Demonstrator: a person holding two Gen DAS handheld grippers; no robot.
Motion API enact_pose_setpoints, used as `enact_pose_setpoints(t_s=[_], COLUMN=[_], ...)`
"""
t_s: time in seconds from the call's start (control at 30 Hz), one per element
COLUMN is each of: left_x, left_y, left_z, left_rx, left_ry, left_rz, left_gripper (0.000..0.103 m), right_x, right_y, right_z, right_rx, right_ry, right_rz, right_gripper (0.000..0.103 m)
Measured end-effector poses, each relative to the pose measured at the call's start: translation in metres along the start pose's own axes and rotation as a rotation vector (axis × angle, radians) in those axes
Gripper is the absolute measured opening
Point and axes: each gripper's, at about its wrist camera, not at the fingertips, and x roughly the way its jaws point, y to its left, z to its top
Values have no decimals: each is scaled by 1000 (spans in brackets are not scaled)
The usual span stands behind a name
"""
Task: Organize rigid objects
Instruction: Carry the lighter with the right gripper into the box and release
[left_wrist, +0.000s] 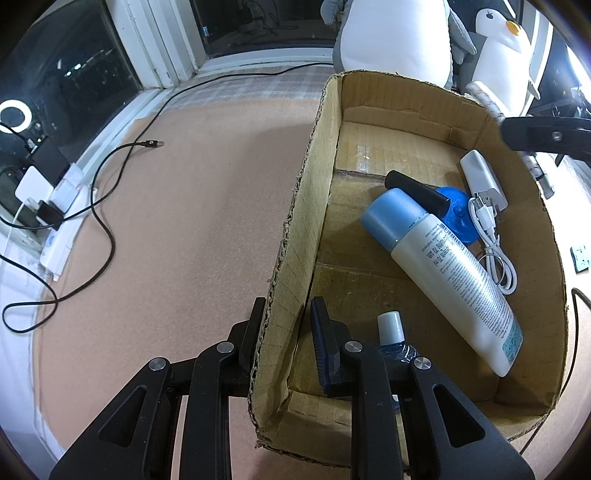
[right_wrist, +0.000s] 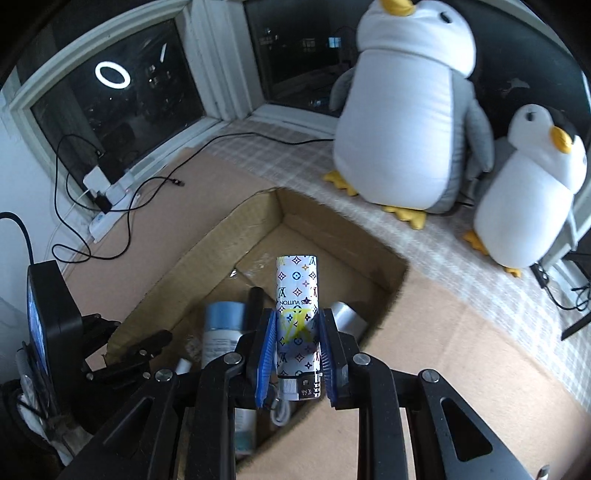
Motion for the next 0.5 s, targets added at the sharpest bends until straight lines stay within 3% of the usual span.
enact_pose_setpoints(t_s=[0.5], left_x=[0], left_y=[0], left_z=[0], left_rx=[0], left_ry=[0], left_rz=[-1], left_gripper=[20], right_x=[27], right_y=[25], right_z=[6], right_rx=[-40], right_ry=[43], right_rz=[29], right_gripper=[21])
